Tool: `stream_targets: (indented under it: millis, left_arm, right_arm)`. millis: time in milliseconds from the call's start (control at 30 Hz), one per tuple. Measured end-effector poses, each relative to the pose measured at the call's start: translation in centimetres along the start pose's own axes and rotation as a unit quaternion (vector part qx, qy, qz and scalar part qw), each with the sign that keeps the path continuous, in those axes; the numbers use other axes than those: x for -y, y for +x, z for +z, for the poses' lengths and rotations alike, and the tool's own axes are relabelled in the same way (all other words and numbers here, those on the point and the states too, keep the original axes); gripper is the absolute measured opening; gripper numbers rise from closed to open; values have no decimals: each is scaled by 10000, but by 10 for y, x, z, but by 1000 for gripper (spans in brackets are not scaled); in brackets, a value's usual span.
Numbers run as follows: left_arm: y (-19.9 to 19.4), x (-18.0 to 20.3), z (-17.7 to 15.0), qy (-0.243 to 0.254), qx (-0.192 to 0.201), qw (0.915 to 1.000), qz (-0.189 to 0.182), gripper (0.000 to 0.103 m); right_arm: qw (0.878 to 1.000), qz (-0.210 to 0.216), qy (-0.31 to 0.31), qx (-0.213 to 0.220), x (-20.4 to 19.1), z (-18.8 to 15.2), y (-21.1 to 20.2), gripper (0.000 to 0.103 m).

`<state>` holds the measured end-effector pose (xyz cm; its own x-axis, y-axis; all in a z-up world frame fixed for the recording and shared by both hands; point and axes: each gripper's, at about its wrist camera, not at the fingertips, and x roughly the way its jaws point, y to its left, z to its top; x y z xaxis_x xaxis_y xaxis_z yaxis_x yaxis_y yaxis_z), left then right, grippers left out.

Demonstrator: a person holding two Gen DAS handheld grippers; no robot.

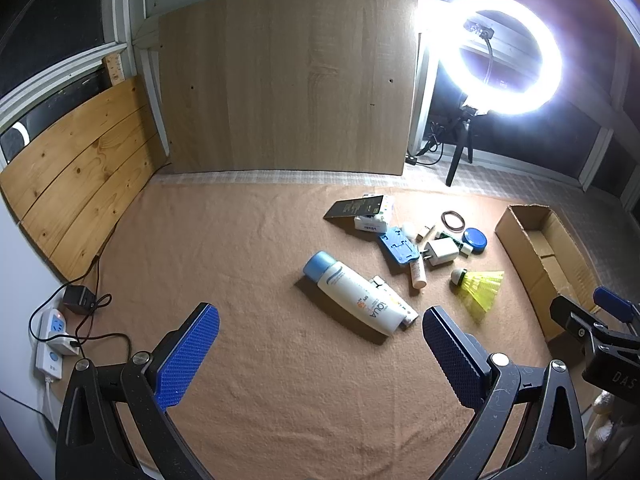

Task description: Organize objects

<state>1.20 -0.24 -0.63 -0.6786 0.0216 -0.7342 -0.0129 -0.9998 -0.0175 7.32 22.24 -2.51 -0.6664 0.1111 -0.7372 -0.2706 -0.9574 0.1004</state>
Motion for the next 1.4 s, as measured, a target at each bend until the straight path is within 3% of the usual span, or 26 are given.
stream_targets:
  millis: [867, 900, 1400]
  left_arm:
    - [7, 6, 4, 133, -25, 9998, -123, 103]
    - [8, 6, 5, 773, -45, 9946, -695, 103]
    - [19, 7, 9, 794, -75, 9940, -746, 103]
  right_arm:
    - [10000, -1, 30, -44, 4, 1, 6, 103]
    - [10000, -4, 30, -47, 4, 1, 6, 103]
    - [9999, -6, 46, -137, 4, 5, 17, 103]
